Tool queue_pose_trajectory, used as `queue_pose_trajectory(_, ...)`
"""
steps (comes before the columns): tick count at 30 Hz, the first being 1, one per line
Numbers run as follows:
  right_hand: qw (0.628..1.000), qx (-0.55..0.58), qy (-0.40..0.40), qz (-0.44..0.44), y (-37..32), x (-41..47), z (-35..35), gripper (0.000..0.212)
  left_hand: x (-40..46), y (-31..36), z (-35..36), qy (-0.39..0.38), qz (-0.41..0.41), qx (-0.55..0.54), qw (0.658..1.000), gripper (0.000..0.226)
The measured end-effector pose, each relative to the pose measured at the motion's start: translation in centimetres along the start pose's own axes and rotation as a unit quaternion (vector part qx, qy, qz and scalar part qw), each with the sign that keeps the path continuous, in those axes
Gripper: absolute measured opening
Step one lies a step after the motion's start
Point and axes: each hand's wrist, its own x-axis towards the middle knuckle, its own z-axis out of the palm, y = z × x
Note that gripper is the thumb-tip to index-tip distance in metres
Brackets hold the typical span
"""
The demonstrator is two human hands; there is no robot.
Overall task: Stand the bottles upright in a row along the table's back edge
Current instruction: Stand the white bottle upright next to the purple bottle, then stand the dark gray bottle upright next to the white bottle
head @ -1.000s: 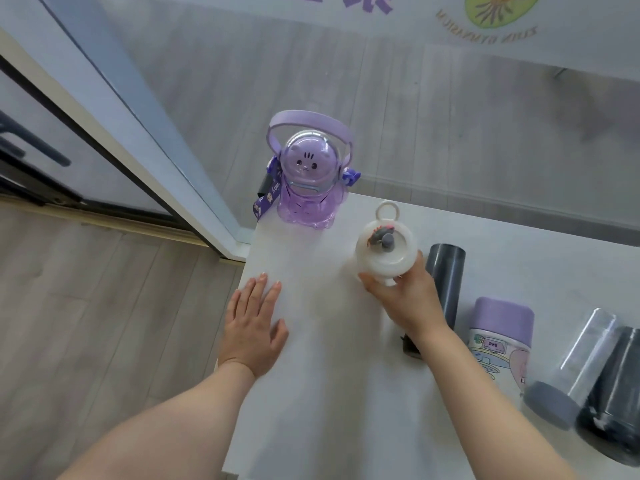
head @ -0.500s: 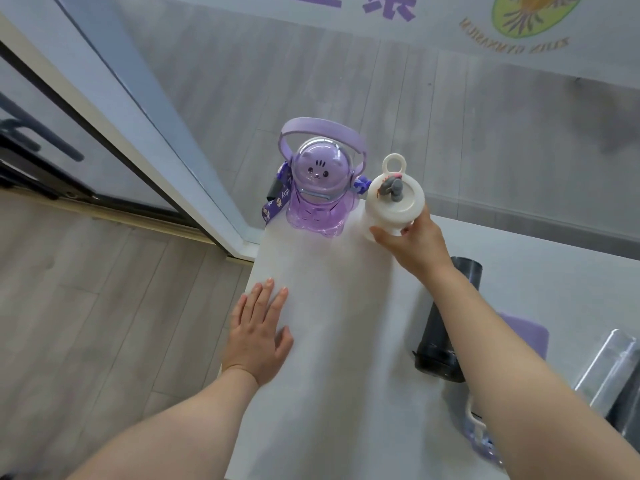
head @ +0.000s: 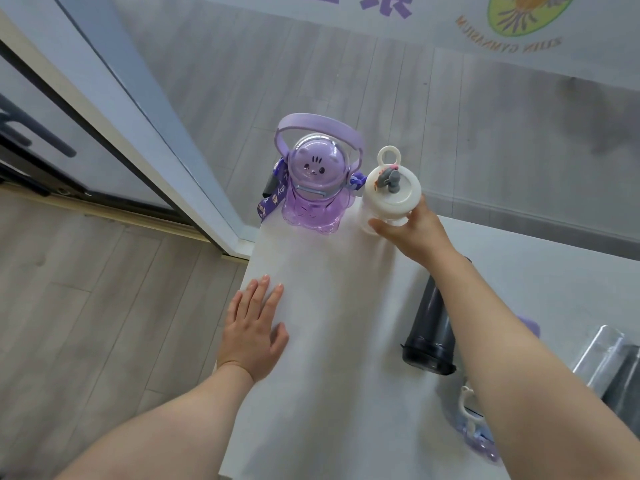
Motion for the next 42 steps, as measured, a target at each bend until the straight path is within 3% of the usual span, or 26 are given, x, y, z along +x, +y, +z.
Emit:
queue_pose_trajectory(9, 1.0, 0.012, -0.027, 0.007, 0.0, -0.6, -0.8, 0.091, 0.0, 0.0, -0.1, 0.005, 0.002, -0.004, 1.0, 0.065)
queue_pose_trajectory(14, 0.995, -0.092, -0.019, -0.018, 1.4, -3.5, -2.7, 0.089, 0.0, 0.1, -0.1, 0.007, 0.001, -0.005, 1.0, 0.065)
queue_pose_trajectory(16, 0.989, -0.131, 0.011, -0.065, 2.7, -5.6, -3.3, 0.075, -0.1, 0.1, -0.1, 0.01, 0.001, -0.007, 1.0, 0.065)
queue_pose_trajectory(18, 0.979, -0.157, 0.028, -0.127, 4.0, -7.9, -3.9, 0.06, -0.1, 0.1, -0.2, 0.01, 0.001, -0.006, 1.0, 0.065)
queue_pose_trajectory(21, 0.959, -0.211, 0.034, -0.186, 6.4, -11.0, -4.5, 0.061, -0.1, 0.1, -0.1, 0.01, 0.002, -0.007, 1.0, 0.065)
queue_pose_trajectory(26, 0.928, -0.313, -0.028, -0.202, 9.7, -14.2, -4.6, 0.077, 0.0, 0.0, 0.1, 0.011, 0.001, -0.014, 1.0, 0.065)
queue_pose_trajectory(29, 0.893, -0.388, -0.042, -0.223, 11.2, -15.0, -4.2, 0.087, -0.1, 0.0, 0.2, 0.013, 0.001, -0.017, 1.0, 0.065)
queue_pose_trajectory(33, 0.877, -0.42, -0.035, -0.233, 12.3, -15.1, -3.7, 0.095, -0.1, 0.0, 0.3, 0.016, 0.001, -0.017, 1.0, 0.065)
queue_pose_trajectory(42, 0.85, -0.445, -0.01, -0.28, 12.3, -14.0, -2.9, 0.082, -0.1, -0.1, 0.4, 0.015, -0.004, -0.016, 1.0, 0.065)
